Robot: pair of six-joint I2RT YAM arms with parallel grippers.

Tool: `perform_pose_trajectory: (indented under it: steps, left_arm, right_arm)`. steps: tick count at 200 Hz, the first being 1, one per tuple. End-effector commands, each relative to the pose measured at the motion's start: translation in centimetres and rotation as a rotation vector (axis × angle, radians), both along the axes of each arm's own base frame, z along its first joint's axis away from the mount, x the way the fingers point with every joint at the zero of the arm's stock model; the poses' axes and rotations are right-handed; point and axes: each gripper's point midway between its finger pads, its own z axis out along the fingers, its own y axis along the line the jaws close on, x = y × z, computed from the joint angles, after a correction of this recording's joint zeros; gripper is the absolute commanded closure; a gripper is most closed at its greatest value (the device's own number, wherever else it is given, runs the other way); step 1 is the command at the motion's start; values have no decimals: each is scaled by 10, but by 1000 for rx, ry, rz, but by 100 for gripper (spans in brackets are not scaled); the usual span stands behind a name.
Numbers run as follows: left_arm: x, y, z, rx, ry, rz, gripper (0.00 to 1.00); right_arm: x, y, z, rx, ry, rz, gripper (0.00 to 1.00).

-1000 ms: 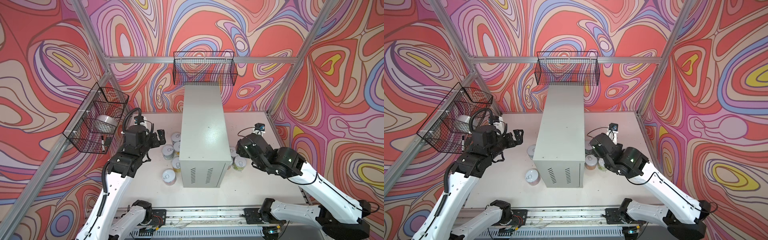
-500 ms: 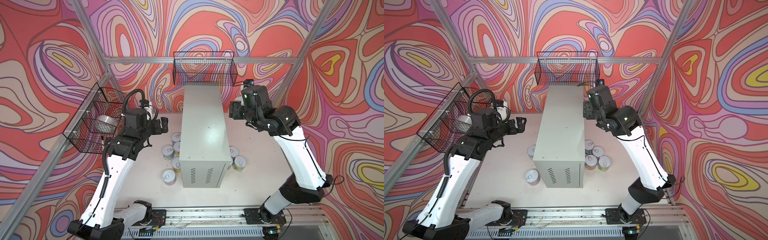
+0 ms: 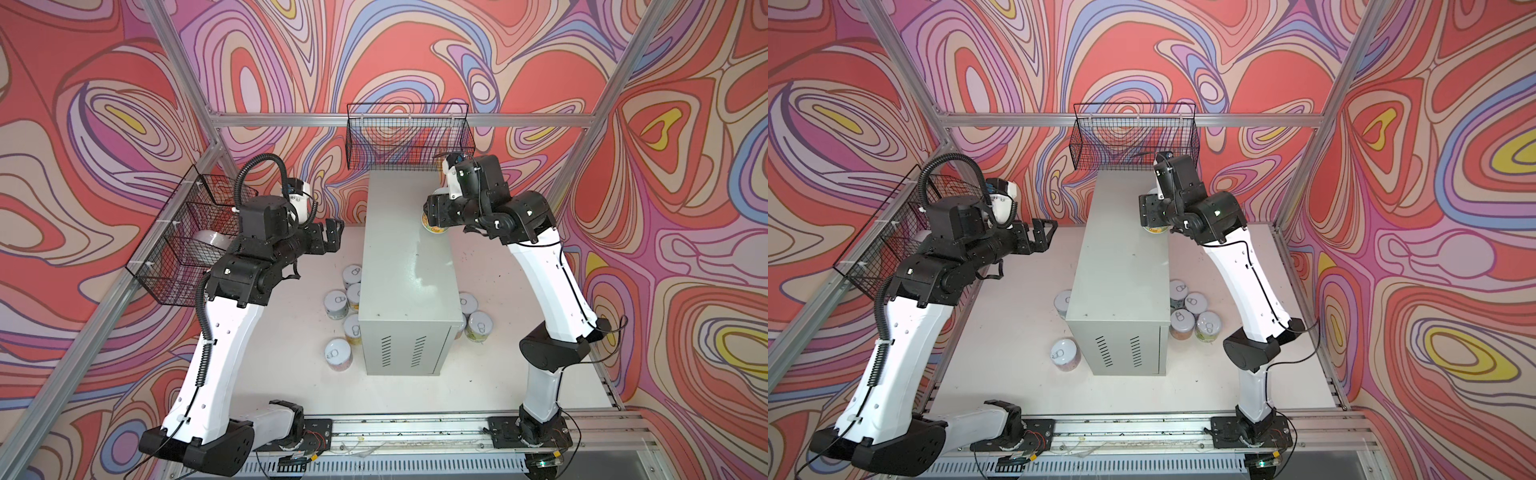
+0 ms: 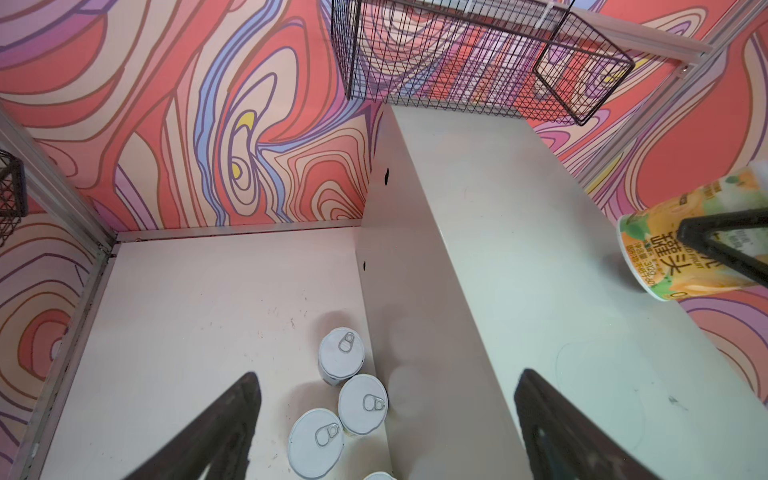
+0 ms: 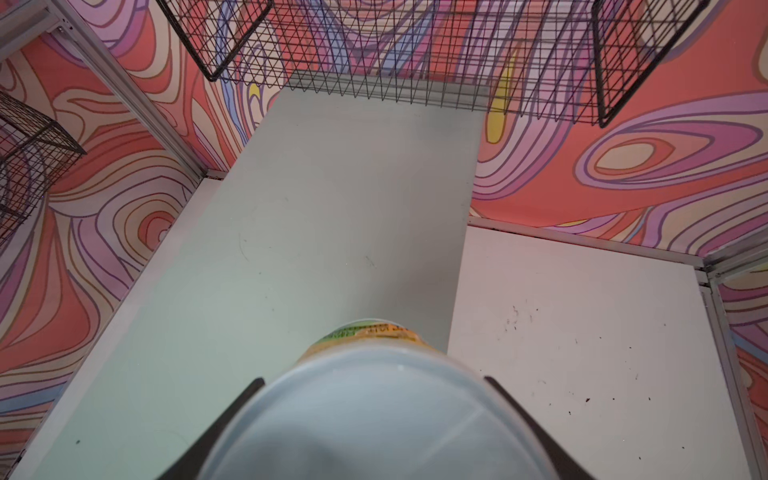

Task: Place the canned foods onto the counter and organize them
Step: 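Carry the orange-green can with the right gripper onto the cabinet top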

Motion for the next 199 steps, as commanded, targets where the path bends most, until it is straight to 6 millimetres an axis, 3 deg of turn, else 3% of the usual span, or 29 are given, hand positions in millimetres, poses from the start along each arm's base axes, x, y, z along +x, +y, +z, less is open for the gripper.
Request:
perform_pose_trajectory:
  steps: [1,38,49,66,117,148,164,199]
  left_arm:
    - [-3,-6,-6,14,26,-36,5]
    - [4,-7,-14,16,44,-32,4]
    - [5,-8,-15,15,44,-34,3]
    - [7,-9,-16,12,46,-38,3]
    - [13,-10,-17,18,45,-38,2]
    - [14,-7,-18,38,44,-26,2]
    - [13,-6,-16,42,37,-26,2]
    - [12,-6,-14,44,31,-29,2]
  right_arm:
    - [8,13,24,65,-87,35,100]
    - [16,15,10,51,-59,13,100]
    - [18,16,10,52,-61,13,74]
    - [18,18,11,60,-65,19,45]
    - [23,28,11,90,-72,47,3]
    - [27,34,18,128,-101,56,2]
    - [28,33,31,157,-143,47,3]
    - [12,20,84,237,-297,47,7]
